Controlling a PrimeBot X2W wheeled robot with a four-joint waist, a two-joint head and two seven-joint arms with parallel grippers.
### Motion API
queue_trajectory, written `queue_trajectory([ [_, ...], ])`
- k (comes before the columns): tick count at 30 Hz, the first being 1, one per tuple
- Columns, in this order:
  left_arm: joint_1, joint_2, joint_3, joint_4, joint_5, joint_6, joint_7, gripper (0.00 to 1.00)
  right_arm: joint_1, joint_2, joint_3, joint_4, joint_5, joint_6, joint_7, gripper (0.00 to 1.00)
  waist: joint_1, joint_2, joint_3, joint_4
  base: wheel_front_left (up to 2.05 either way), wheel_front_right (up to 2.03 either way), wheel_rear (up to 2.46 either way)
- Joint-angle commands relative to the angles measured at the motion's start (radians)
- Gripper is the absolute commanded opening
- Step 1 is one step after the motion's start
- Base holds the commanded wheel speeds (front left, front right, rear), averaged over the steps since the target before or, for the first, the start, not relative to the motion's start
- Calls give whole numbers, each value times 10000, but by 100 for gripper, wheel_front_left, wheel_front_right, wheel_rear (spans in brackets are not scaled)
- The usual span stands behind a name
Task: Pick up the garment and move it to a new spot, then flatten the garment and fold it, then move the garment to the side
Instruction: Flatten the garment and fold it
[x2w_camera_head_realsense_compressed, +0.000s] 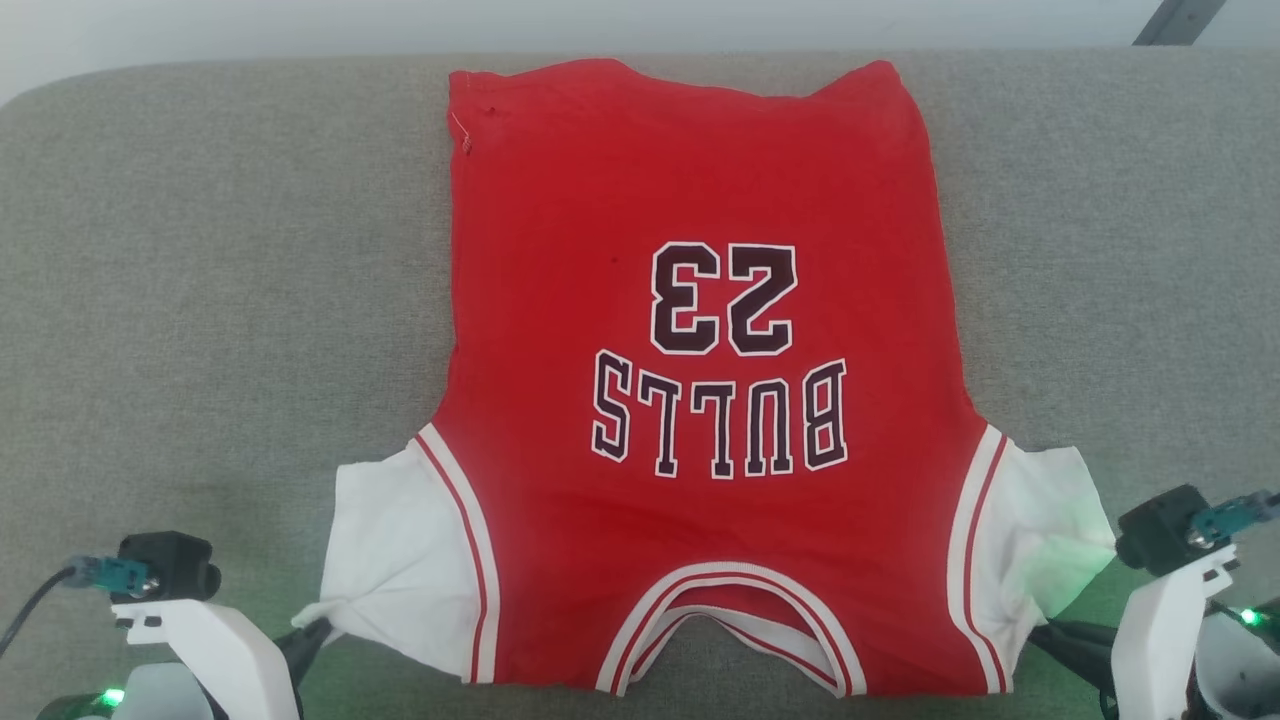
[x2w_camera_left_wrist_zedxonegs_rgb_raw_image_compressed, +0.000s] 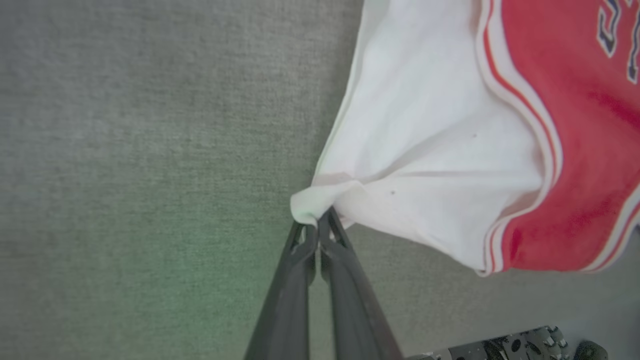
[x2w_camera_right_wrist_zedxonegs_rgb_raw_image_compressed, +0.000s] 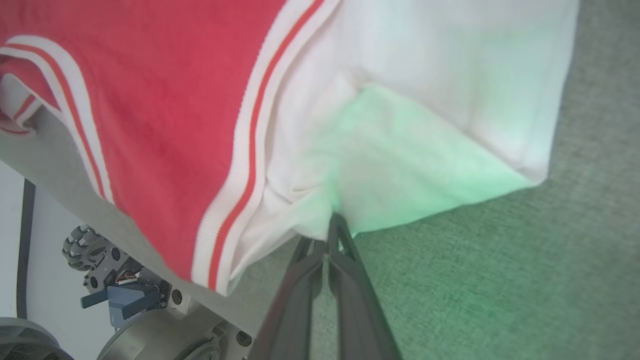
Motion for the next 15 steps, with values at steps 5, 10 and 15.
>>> queue_trajectory([
  [5, 81, -88, -79, -174, 111, 80, -17, 0, 125, 430, -962, -641, -219, -18, 445, 100, 0, 0, -78, 88, 0, 0, 0],
  [10, 4, -192, -135, -280, 194, 77, -84, 0, -257, 774, -1797, -1290, -470, -18, 646, 100, 0, 0, -65, 177, 0, 0, 0],
  [15, -384, -426, -256, -411, 380, -85, -161, 0, -1466, 1581, -2768, -1436, -1117, -18, 656, 100, 0, 0, 117, 421, 0, 0, 0],
])
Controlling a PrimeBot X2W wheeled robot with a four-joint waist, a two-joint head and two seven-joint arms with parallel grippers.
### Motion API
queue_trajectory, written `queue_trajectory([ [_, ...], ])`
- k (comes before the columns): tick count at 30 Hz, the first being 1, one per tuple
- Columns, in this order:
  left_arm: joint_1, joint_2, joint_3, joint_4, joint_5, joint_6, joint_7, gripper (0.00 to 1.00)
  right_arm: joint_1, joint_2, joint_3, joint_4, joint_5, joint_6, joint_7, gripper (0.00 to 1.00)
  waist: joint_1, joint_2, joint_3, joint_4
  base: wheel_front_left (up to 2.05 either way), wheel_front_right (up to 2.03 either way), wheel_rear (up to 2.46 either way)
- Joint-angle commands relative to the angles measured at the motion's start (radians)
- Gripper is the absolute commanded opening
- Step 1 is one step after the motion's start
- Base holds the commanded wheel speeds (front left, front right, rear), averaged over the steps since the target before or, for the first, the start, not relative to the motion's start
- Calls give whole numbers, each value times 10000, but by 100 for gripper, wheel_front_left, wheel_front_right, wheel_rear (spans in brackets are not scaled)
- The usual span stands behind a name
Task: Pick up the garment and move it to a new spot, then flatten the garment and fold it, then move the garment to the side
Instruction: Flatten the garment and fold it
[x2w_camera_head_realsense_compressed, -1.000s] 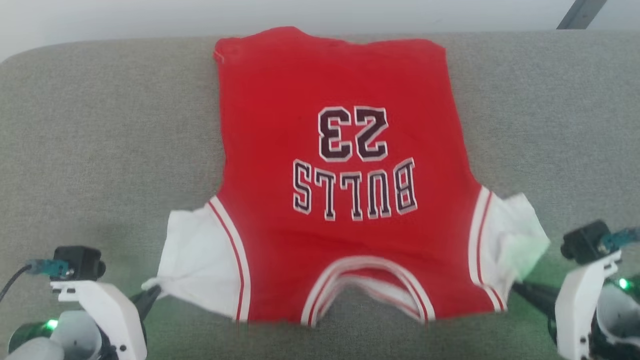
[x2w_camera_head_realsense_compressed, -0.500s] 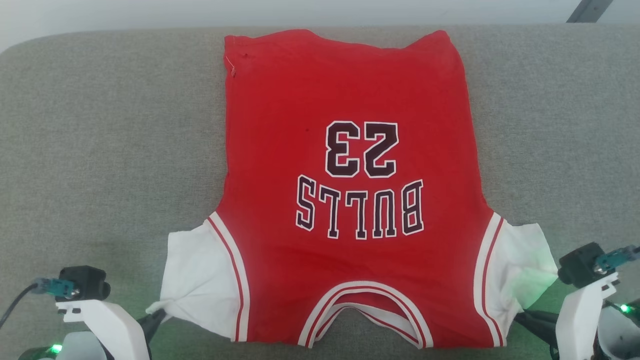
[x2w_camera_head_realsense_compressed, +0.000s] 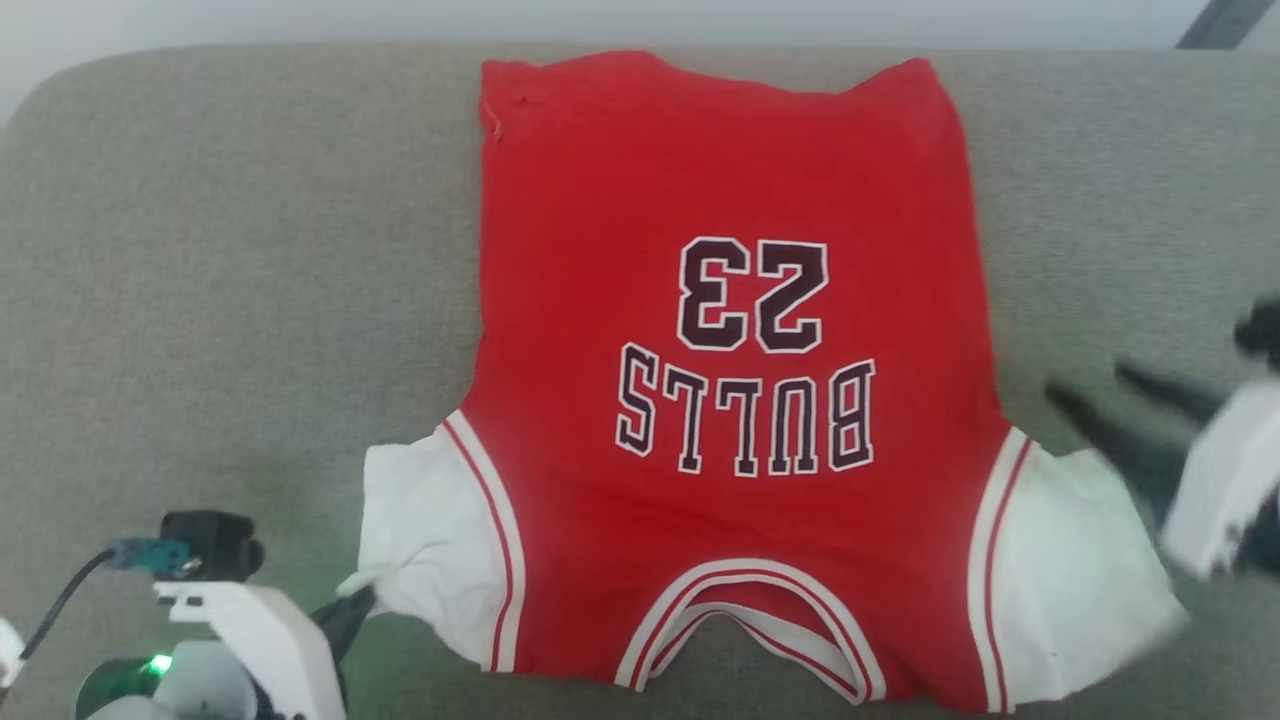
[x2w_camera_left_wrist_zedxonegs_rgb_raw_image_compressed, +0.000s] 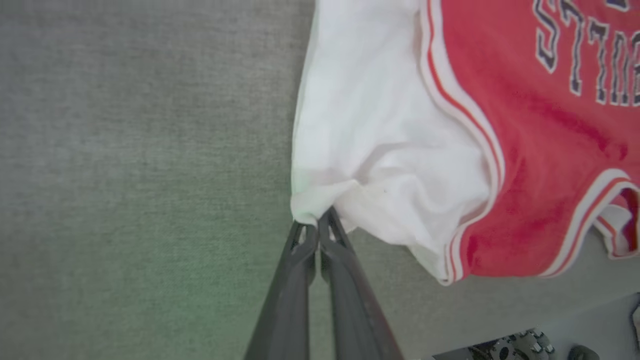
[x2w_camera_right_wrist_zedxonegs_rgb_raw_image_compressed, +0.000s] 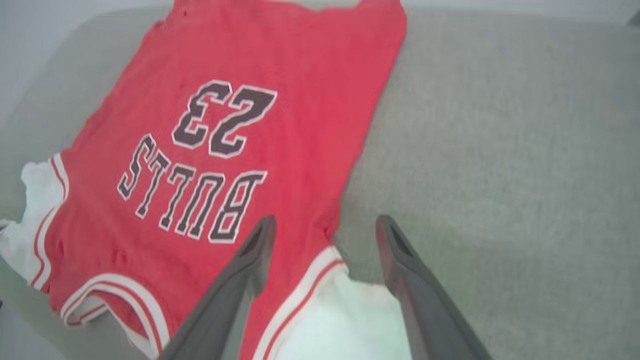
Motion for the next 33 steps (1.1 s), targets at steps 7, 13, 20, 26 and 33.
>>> queue_trajectory([
  [7, -967, -535, -489, 43, 600, -273, 202, 0, -3151, 744, -148, 1838, -1303, -14, -872, 100, 0, -1, 612, 682, 0, 0, 0],
  [13, -1916, -1216, -949, 328, 976, -626, 465, 0, -5633, 593, -66, 4800, -2084, -9, -1264, 100, 0, -1, 1198, 1614, 0, 0, 0],
  [20, -2801, -2169, -1481, 941, 1284, -1297, 441, 0, -8212, 150, -67, 8517, -3018, -9, -1119, 100, 0, -1, 1947, 2784, 0, 0, 0],
  [26, -3095, -2576, -1641, 1365, 1391, -1586, 305, 0, -9685, 222, -371, 11042, -3607, -16, -144, 100, 0, -1, 2486, 3190, 0, 0, 0],
  [33, -3179, -2858, -1690, 1864, 1301, -1746, 212, 0, -9898, 245, -352, 13369, -4625, -23, 1740, 0, 0, -1, 2617, 3372, 0, 0, 0],
])
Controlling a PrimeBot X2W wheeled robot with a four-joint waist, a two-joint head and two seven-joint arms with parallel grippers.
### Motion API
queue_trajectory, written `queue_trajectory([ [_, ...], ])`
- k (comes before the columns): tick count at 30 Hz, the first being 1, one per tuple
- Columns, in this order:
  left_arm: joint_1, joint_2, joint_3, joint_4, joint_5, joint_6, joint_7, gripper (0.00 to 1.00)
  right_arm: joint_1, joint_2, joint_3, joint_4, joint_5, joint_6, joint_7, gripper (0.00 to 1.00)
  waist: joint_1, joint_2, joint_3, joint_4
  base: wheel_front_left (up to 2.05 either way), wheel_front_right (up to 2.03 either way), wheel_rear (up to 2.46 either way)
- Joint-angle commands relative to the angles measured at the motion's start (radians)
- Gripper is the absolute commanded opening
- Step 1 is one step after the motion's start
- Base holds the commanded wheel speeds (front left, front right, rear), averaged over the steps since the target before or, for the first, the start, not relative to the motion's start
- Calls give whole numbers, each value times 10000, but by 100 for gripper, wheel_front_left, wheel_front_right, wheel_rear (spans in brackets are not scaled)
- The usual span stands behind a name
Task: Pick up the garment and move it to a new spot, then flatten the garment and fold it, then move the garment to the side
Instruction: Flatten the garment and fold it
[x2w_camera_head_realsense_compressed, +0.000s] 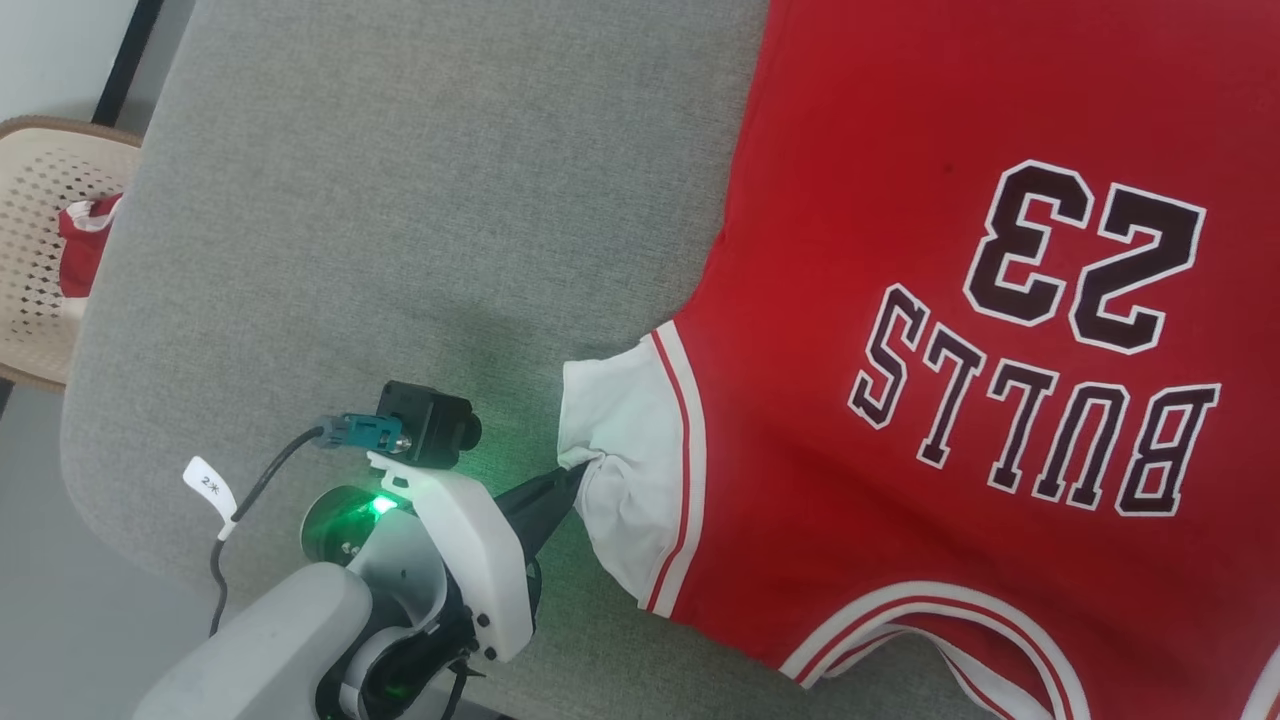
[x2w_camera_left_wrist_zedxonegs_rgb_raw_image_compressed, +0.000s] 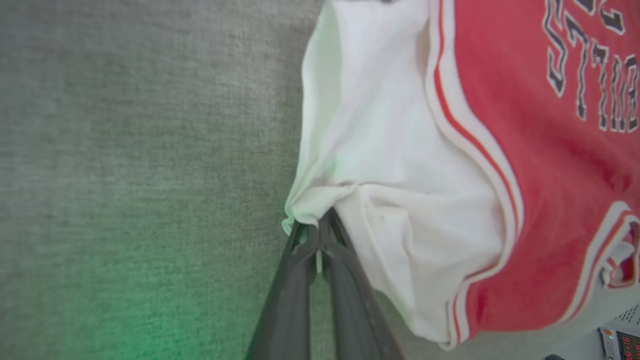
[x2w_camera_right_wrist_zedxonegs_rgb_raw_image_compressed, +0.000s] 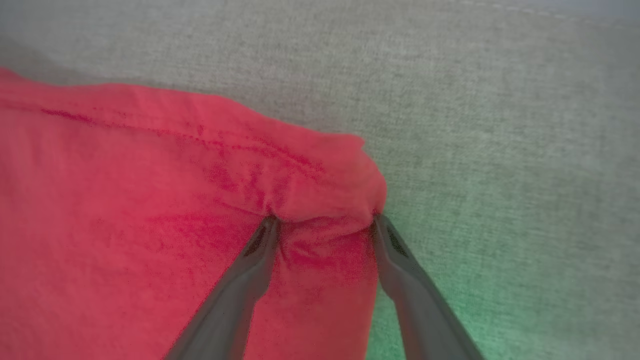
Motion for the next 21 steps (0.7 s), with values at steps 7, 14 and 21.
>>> queue_trajectory([
  [7, 68, 88, 120, 676, -97, 141, -94, 0, 719, 205, 267, 718, -426, -29, -81, 0, 0, -1, -199, -369, 0, 0, 0],
  [14, 120, 499, 507, 609, -127, 361, -311, 0, 868, 420, 1246, -385, 394, -29, 102, 0, 0, -1, -707, -1214, 0, 0, 0],
  [21, 371, 1077, 881, 372, -219, 590, -425, 0, 2024, 264, 2890, -2787, 2179, -29, 498, 0, 0, -1, -1235, -2308, 0, 0, 0],
])
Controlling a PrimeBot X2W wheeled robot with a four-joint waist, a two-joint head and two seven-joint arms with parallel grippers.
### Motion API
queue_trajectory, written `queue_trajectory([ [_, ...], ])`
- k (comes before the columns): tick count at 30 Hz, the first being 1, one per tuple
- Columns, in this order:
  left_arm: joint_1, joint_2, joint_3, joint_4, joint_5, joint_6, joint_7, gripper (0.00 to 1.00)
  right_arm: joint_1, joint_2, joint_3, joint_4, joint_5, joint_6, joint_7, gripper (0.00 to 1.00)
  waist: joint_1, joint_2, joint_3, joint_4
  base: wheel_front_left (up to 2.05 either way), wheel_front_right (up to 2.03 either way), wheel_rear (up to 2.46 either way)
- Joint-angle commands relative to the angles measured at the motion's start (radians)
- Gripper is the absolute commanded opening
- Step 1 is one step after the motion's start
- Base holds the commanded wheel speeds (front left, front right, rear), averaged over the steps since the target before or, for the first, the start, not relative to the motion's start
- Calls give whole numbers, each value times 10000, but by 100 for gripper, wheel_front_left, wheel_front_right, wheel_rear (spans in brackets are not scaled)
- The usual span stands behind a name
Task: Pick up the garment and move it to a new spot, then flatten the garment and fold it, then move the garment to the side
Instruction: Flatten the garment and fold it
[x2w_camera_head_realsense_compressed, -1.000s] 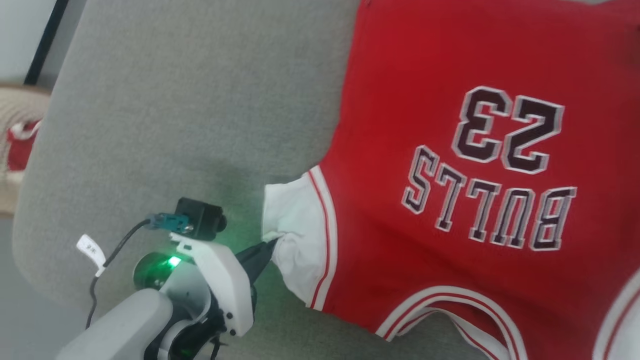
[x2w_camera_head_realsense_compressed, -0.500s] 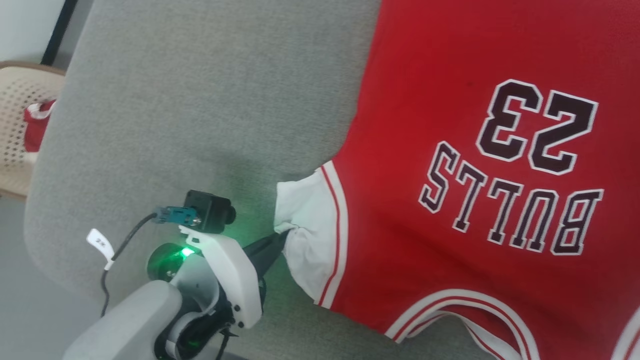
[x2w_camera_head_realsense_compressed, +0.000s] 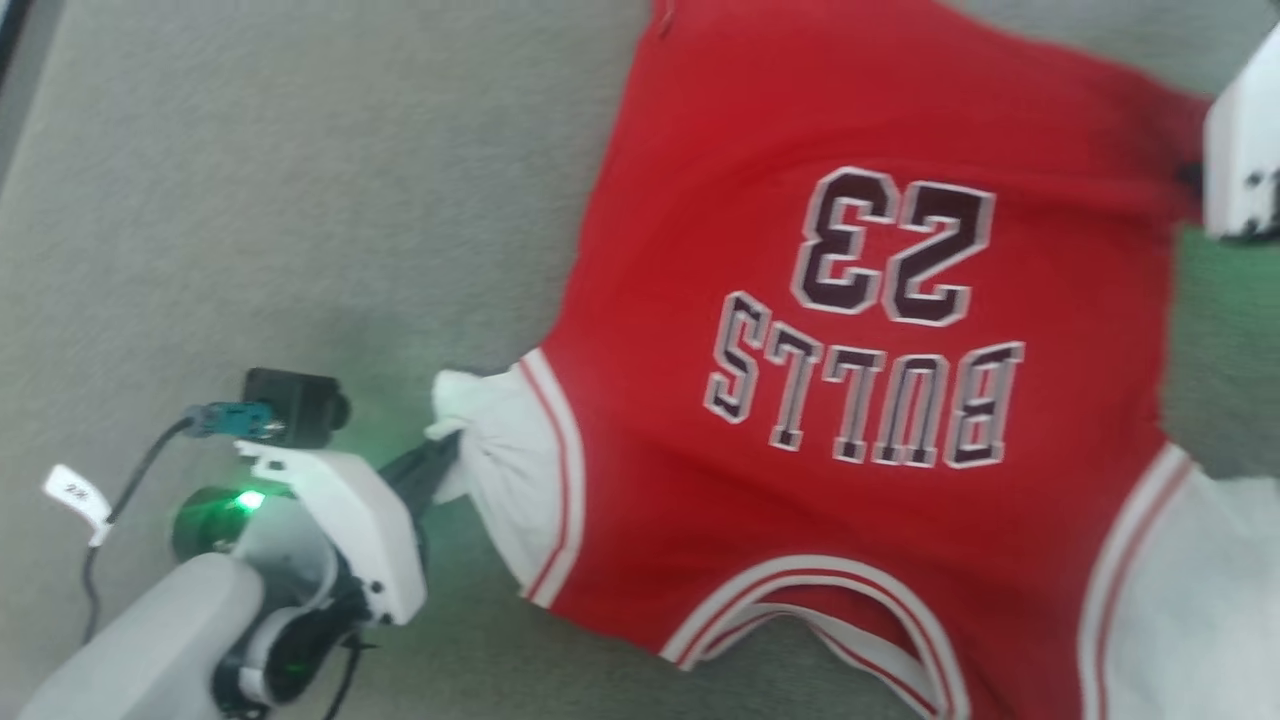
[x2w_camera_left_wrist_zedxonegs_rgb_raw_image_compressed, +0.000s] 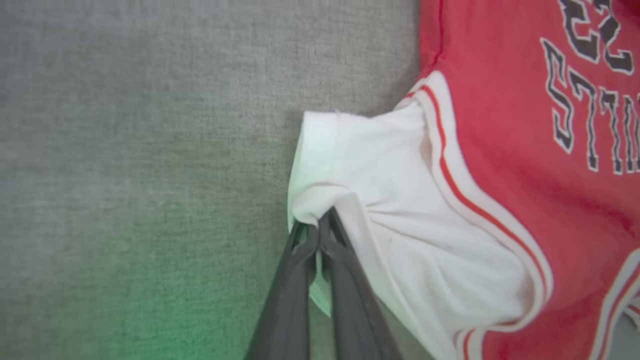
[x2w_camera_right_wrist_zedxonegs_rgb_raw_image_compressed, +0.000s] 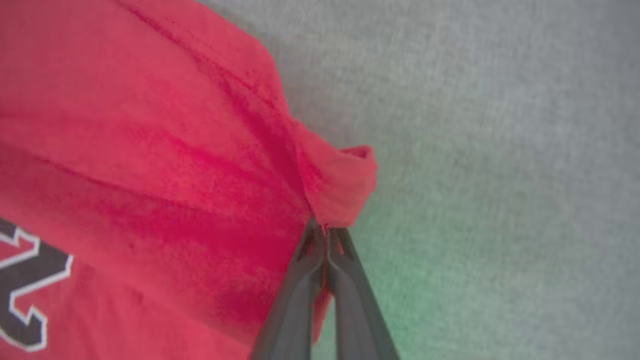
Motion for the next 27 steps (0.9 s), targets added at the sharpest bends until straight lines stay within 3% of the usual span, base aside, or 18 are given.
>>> queue_trajectory([
  [1, 168, 193, 103, 88, -97, 146, -41, 0, 527, -112, 324, -648, 538, -21, 206, 0, 0, -1, -393, -671, 0, 0, 0],
  [6, 382, 550, 337, -73, -220, 290, -38, 0, 1848, -684, 1225, -2851, 1741, -20, 743, 0, 0, -1, -622, -1395, 0, 0, 0],
  [15, 576, 957, 617, -331, -322, 460, -41, 0, 4822, -1289, 600, -6174, 2877, -20, 966, 0, 0, -1, -727, -2177, 0, 0, 0],
  [21, 491, 978, 590, -417, -297, 453, 14, 0, 7247, -801, -667, -7523, 2445, -20, 1127, 0, 0, -1, -640, -2266, 0, 0, 0],
  [27, 356, 845, 495, -220, -255, 423, 51, 0, 8580, 285, -1469, -7070, 1579, -21, 656, 0, 0, -1, -522, -2202, 0, 0, 0],
])
